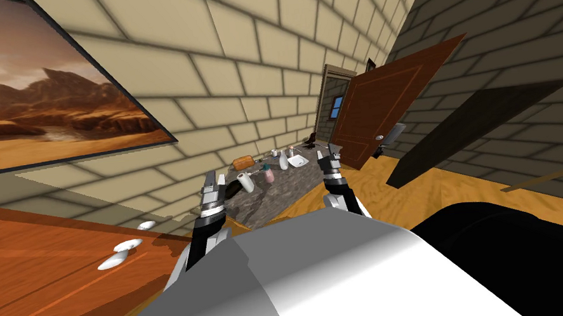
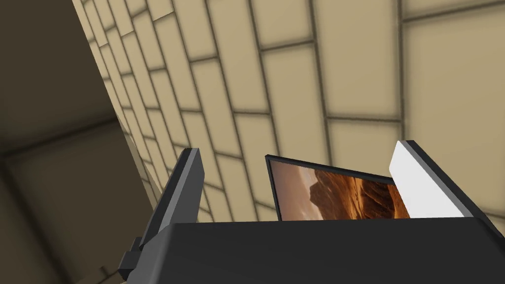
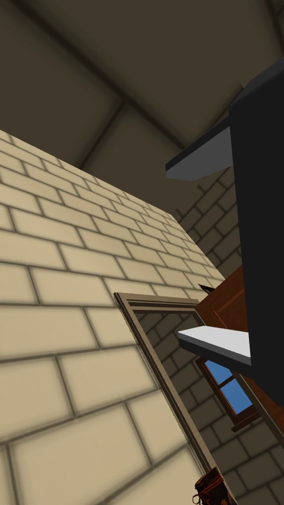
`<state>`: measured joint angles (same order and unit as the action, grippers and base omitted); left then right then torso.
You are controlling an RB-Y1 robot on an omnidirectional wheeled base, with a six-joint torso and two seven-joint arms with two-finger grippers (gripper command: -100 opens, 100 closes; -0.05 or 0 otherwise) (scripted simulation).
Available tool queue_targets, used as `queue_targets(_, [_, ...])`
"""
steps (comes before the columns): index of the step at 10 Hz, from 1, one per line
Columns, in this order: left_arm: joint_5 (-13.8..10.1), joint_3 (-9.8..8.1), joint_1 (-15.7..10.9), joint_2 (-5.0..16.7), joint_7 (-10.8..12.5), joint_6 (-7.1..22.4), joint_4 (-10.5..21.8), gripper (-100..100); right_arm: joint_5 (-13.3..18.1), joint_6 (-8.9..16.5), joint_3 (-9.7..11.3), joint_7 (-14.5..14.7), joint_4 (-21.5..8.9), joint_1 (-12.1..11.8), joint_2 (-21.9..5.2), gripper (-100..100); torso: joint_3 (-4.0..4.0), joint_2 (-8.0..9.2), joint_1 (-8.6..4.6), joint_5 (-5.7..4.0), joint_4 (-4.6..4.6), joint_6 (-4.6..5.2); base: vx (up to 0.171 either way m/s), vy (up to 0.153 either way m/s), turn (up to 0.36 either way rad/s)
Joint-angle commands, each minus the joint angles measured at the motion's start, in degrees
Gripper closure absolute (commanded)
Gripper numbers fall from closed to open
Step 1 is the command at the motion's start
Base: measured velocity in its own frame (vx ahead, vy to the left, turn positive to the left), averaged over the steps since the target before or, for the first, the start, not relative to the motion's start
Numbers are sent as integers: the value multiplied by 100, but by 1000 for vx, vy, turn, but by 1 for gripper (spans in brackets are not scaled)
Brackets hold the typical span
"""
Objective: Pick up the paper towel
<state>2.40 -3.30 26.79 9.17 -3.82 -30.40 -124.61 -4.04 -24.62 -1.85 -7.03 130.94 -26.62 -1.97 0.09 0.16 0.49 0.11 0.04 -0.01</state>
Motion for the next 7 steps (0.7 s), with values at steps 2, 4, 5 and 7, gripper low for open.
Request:
queue_targets(2, [151,-41,9,191,-295,-99,306,-100,0,0,0,0,0,0,0,0,-1,-2,-7,-1,-1,0,-35,88,-3])
queue_targets(4, [306,-61,23,308,-545,-179,587,-100,0,0,0,0,0,0,0,0,-1,-1,-19,-4,0,0,-45,75,-9])
queue_targets(5, [394,-69,29,365,-677,-214,735,-100,0,0,0,0,0,0,0,0,1,3,-16,-4,0,0,-48,84,-21])
queue_targets(7, [591,-78,40,476,-947,-270,1035,-100,0,0,0,0,0,0,0,0,-2,-3,-19,-4,0,1,-25,64,-25])
